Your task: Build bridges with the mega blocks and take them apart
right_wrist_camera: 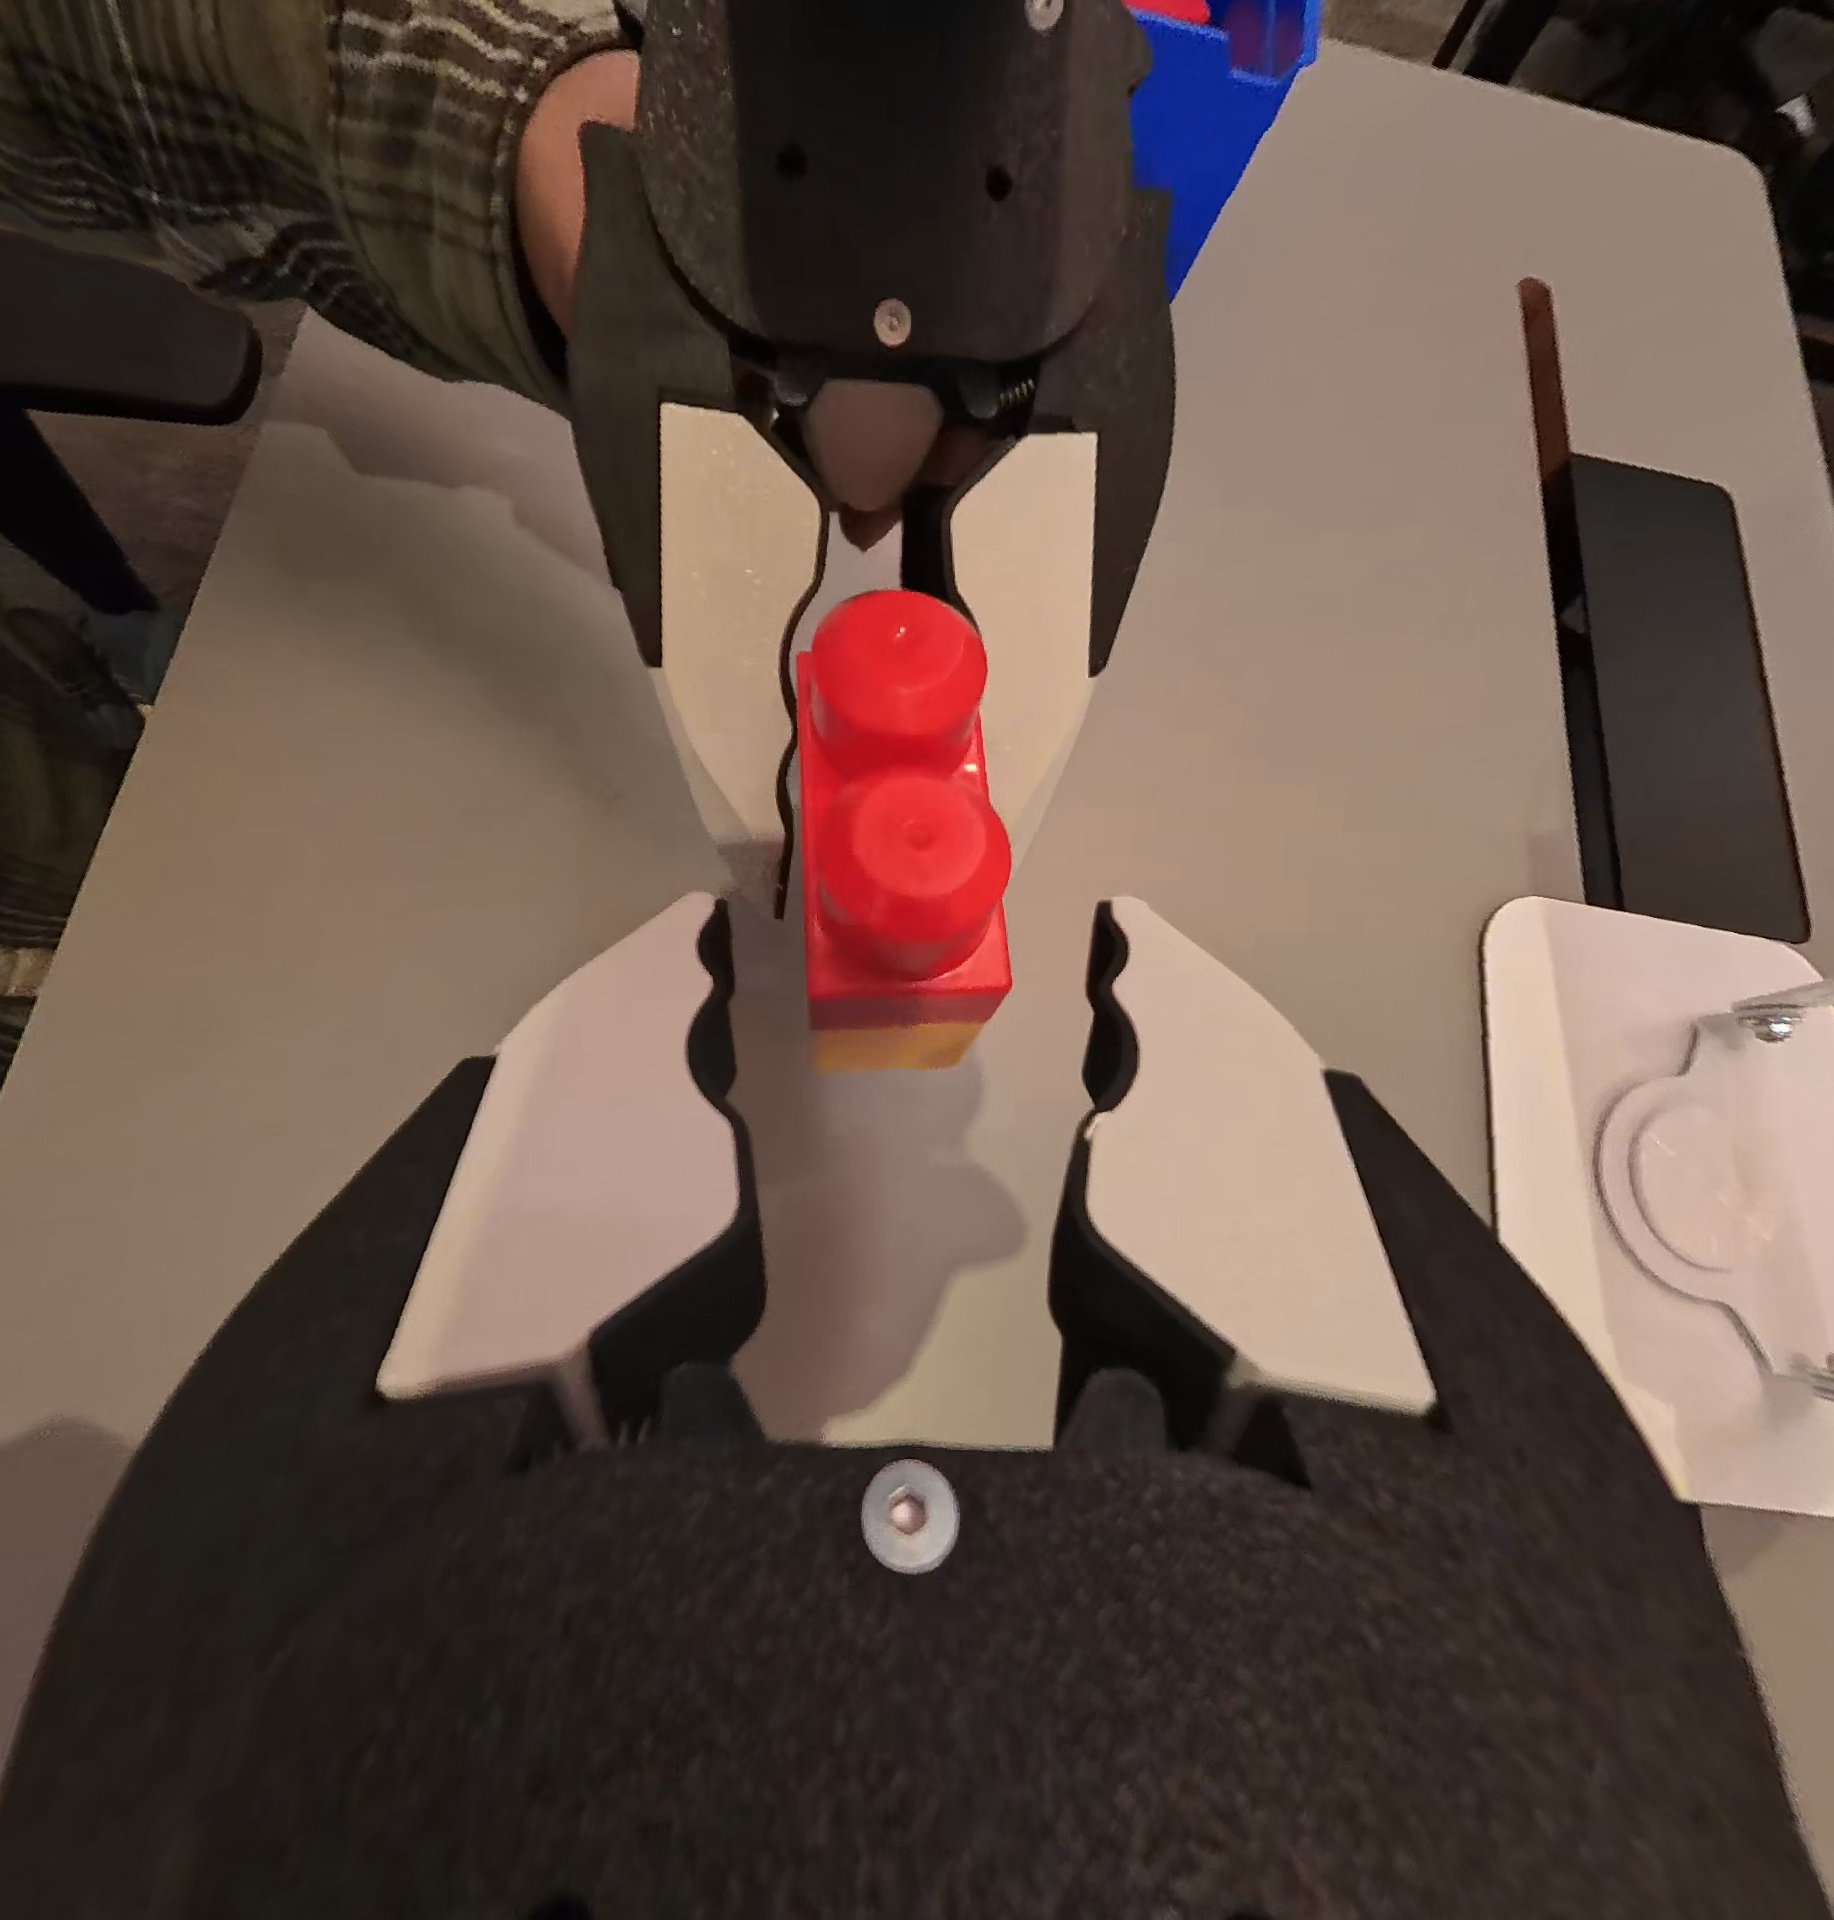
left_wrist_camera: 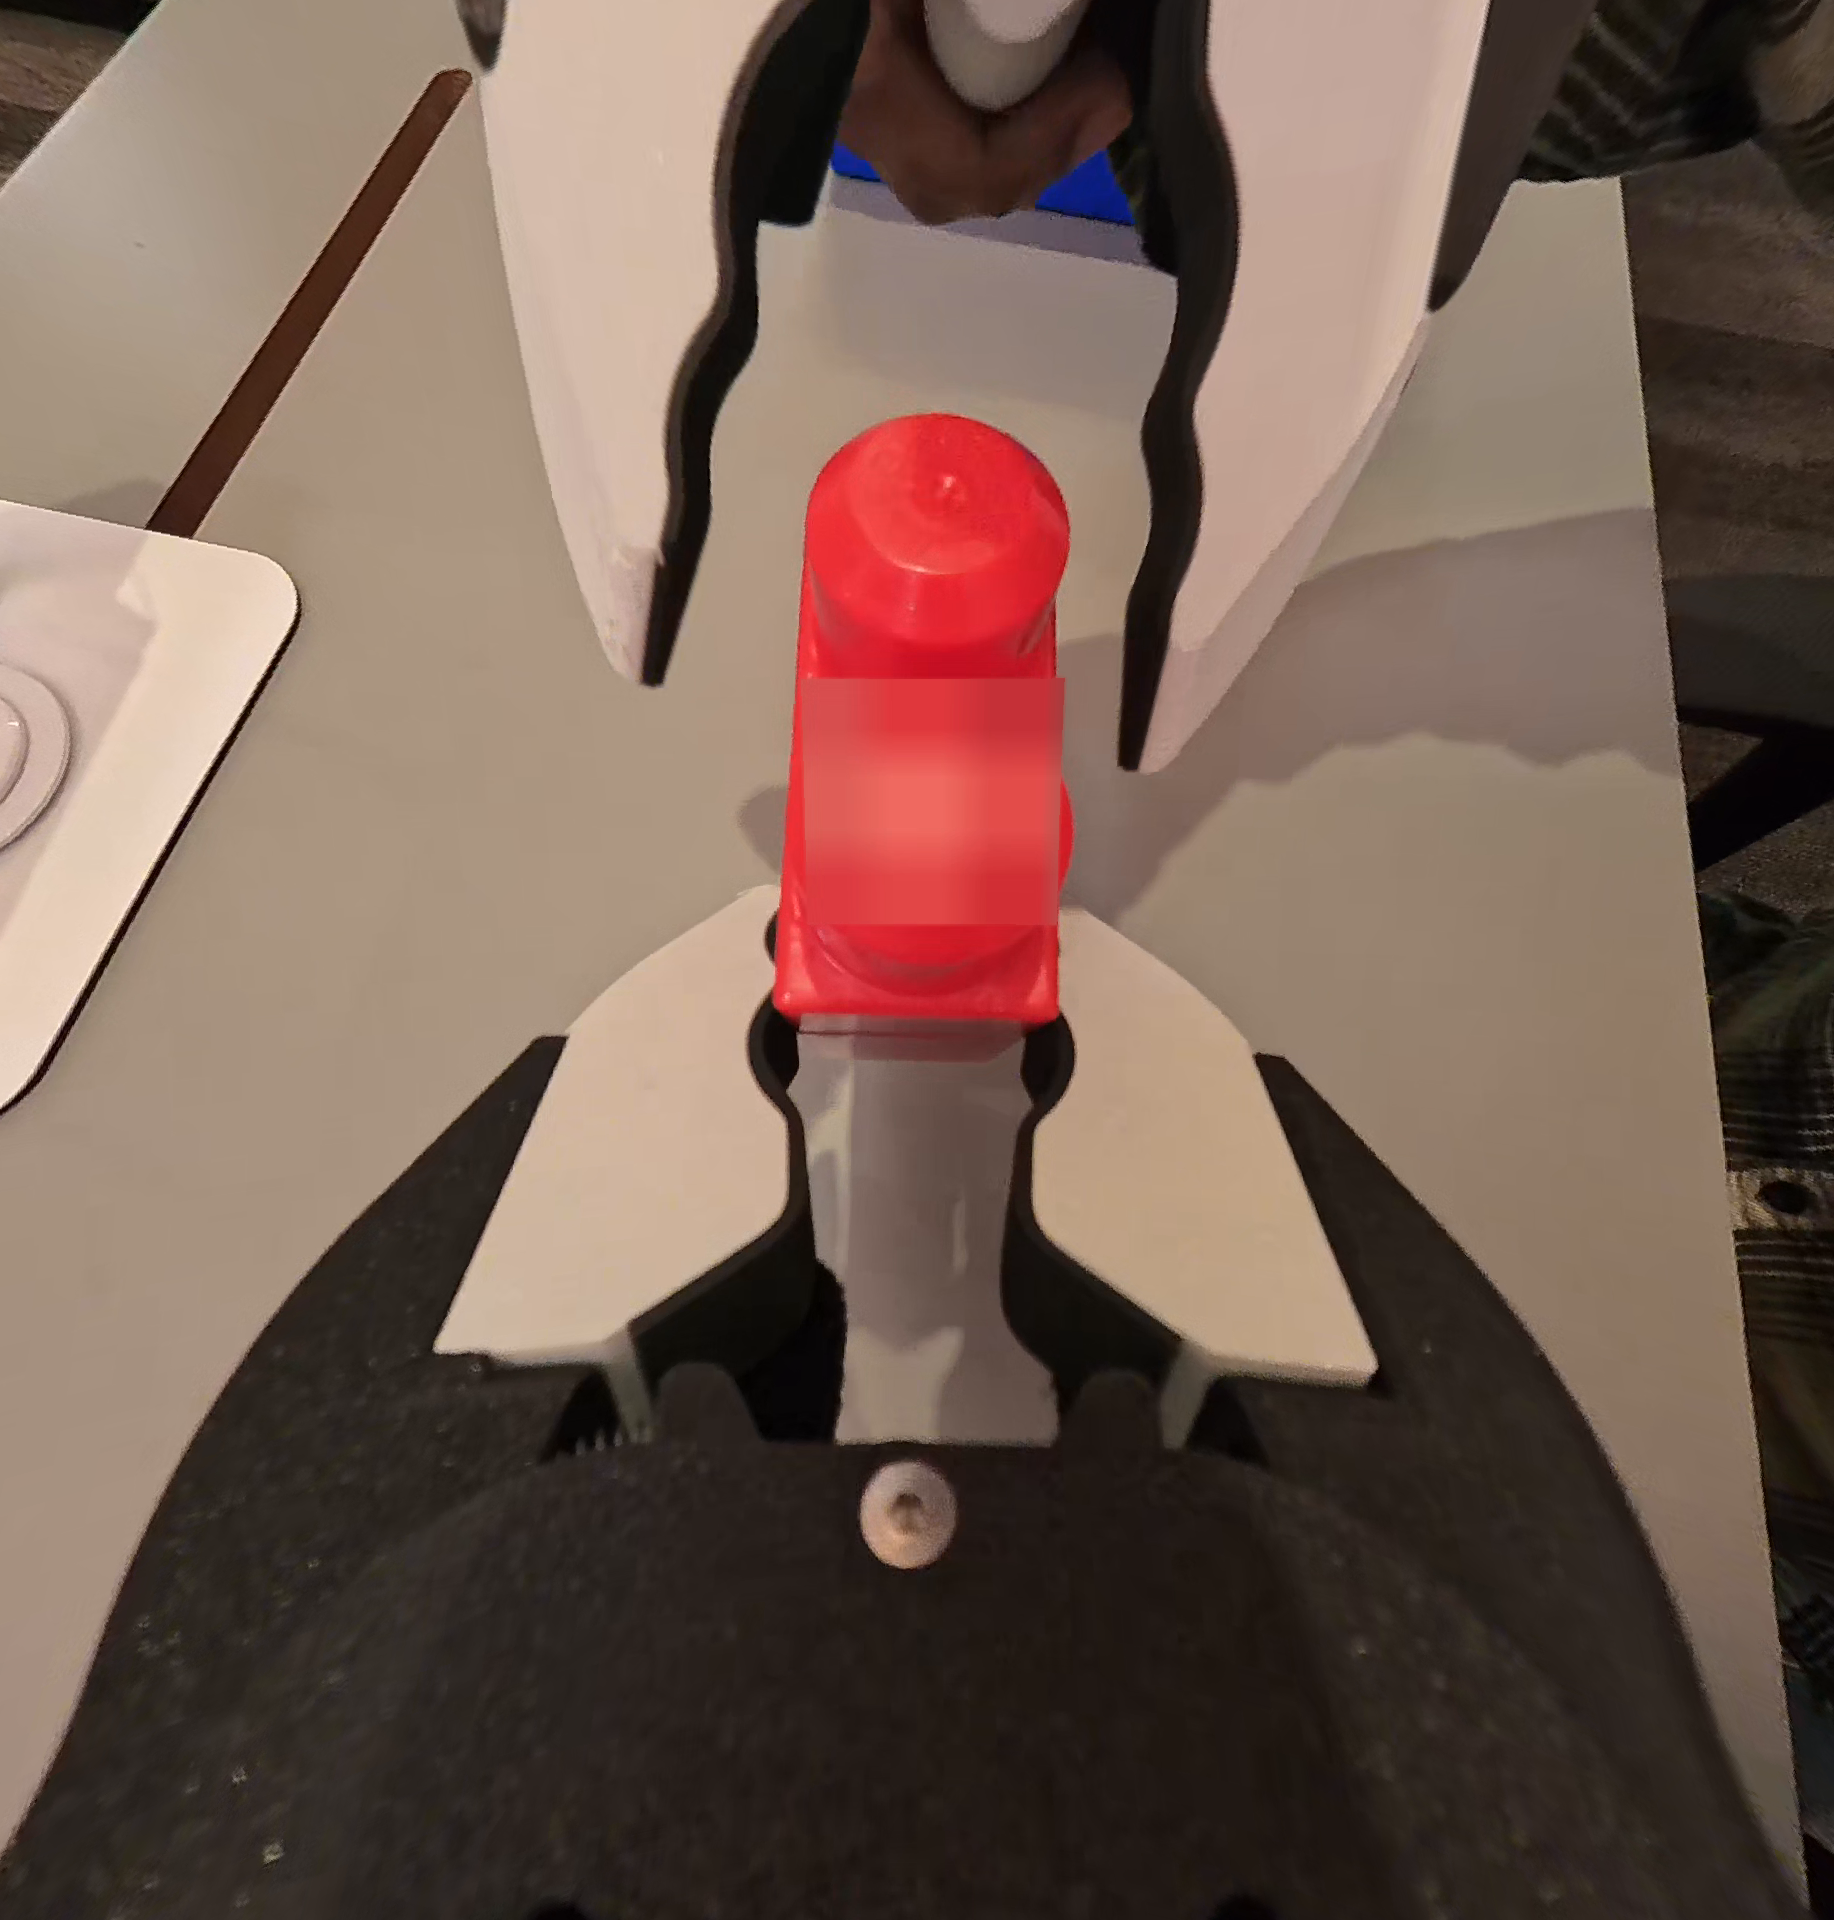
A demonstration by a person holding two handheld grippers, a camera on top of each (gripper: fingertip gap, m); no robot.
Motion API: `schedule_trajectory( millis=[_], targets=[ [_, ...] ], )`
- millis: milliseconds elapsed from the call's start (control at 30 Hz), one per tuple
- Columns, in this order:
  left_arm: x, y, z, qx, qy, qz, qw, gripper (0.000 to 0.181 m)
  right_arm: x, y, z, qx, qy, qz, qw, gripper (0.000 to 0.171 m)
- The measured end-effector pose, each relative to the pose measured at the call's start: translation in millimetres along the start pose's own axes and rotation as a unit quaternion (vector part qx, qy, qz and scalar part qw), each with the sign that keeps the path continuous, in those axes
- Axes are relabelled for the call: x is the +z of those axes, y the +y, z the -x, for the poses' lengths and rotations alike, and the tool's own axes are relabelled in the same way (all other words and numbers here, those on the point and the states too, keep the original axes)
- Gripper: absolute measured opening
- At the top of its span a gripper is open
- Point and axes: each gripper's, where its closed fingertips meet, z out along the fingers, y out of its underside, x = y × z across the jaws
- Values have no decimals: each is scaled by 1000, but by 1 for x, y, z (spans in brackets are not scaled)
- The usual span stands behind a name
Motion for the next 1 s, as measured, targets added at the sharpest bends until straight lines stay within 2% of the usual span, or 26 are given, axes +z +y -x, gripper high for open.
schedule_trajectory(
  millis=[233, 333, 400, 767, 1000],
  targets=[
    [5, 3, -2, 6, 6, 13, 1000, 40, 10, 4, 3, -9, -24, 37, 999, 59],
    [7, 2, -3, 7, 8, 11, 1000, 41, 12, 5, 5, -11, -37, 47, 998, 50],
    [8, 2, -3, 6, 9, 8, 1000, 40, 13, 5, 9, -13, -51, 50, 997, 36],
    [9, 1, 1, 12, -17, 2, 1000, 42, 13, 8, 4, -51, -18, 65, 996, 36],
    [3, 13, 4, -11, -23, -12, 1000, 62, -14, 20, -6, -21, 11, 55, 998, 35]
  ],
)
